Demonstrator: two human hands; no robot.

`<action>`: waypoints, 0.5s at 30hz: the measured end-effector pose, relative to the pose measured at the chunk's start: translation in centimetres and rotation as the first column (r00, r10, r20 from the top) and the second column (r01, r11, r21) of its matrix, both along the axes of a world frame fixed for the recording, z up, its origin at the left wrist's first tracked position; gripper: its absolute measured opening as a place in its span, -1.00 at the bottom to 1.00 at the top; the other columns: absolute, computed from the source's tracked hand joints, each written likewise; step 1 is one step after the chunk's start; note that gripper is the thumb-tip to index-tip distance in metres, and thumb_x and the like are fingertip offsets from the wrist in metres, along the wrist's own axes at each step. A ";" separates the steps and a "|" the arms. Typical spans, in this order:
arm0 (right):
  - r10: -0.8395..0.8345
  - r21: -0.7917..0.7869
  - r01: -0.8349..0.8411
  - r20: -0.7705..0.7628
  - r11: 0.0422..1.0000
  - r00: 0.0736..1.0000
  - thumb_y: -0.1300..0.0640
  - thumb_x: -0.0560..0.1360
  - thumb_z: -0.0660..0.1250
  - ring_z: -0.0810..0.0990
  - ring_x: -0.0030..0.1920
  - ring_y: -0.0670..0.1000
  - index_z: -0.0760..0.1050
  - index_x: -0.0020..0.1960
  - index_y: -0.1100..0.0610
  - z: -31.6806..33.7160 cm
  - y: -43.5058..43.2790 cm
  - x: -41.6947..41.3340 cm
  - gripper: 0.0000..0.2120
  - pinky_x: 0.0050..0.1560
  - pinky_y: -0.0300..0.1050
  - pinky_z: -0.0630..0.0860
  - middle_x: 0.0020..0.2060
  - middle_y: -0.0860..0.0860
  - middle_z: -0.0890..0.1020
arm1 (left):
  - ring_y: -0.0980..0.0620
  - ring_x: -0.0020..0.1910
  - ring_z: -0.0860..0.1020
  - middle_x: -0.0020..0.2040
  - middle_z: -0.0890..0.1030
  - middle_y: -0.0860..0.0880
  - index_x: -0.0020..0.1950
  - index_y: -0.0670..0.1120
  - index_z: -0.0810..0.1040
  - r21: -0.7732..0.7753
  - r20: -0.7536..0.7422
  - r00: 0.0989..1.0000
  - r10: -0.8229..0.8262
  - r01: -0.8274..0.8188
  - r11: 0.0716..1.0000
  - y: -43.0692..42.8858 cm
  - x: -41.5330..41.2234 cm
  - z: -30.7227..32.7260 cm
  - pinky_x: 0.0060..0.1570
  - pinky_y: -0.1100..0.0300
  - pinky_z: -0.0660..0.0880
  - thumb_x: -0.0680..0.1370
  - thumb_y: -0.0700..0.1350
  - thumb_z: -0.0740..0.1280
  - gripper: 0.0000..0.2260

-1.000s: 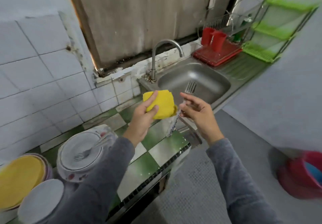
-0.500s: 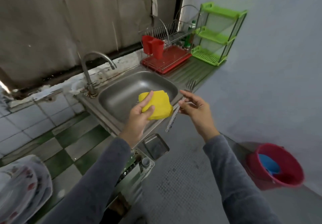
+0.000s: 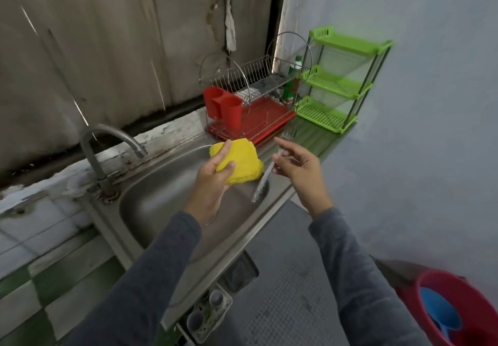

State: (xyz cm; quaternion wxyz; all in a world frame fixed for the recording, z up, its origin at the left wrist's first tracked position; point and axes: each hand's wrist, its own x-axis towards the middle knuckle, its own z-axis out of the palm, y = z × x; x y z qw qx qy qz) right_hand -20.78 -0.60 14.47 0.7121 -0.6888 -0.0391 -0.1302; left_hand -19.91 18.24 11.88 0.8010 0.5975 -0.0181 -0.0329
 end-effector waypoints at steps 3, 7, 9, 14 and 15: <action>0.011 -0.011 -0.011 0.036 1.000 0.999 0.41 0.53 0.37 0.52 -0.31 -0.13 0.57 0.23 0.04 1.0 -0.3 3.9 -0.62 -0.13 -0.19 0.64 -0.29 -0.10 0.47 | -0.01 0.37 0.45 0.42 0.38 0.08 0.47 0.13 0.42 0.025 0.015 0.999 0.045 -0.045 0.999 -0.2 3.8 0.8 0.39 -0.11 0.39 0.64 -0.23 0.28 -0.56; -0.005 -0.038 0.008 0.071 0.999 0.997 0.38 0.53 0.39 0.49 -0.26 -0.02 0.59 0.23 0.05 2.2 -0.4 9.2 -0.65 -0.06 -0.05 0.66 -0.33 -0.18 0.49 | -0.03 0.38 0.37 0.43 0.26 0.07 0.51 0.06 0.38 0.011 0.020 0.990 0.136 -0.136 0.991 -0.3 7.6 2.3 0.38 -0.09 0.41 0.64 -0.26 0.26 -0.54; -0.001 -0.063 0.007 0.095 0.998 0.995 0.35 0.53 0.40 0.48 -0.23 0.02 0.60 0.26 0.07 2.9 -0.4 11.8 -0.65 -0.02 0.04 0.65 -0.32 -0.19 0.51 | -0.03 0.37 0.36 0.43 0.24 0.06 0.51 0.02 0.37 -0.014 0.026 0.981 0.190 -0.190 0.982 -0.2 9.3 2.8 0.33 -0.04 0.44 0.64 -0.29 0.25 -0.54; 0.011 -0.062 -0.003 0.128 0.998 0.992 0.33 0.54 0.39 0.51 -0.19 0.03 0.58 0.31 0.11 5.1 0.2 17.5 -0.64 -0.04 0.05 0.66 -0.21 -0.02 0.53 | -0.01 0.29 0.44 0.50 0.26 0.01 0.47 0.04 0.43 -0.063 0.028 0.956 0.293 -0.291 0.955 0.5 13.0 3.6 0.10 0.08 0.56 0.62 -0.28 0.28 -0.55; 0.019 -0.063 -0.010 0.142 0.998 0.990 0.31 0.55 0.39 0.51 -0.19 0.04 0.58 0.30 0.07 5.5 0.4 18.5 -0.65 -0.05 0.10 0.64 -0.20 -0.02 0.54 | -0.02 0.28 0.45 0.50 0.28 0.00 0.47 0.04 0.43 -0.077 0.028 0.950 0.311 -0.308 0.948 0.6 13.5 3.9 0.10 0.07 0.58 0.61 -0.28 0.28 -0.55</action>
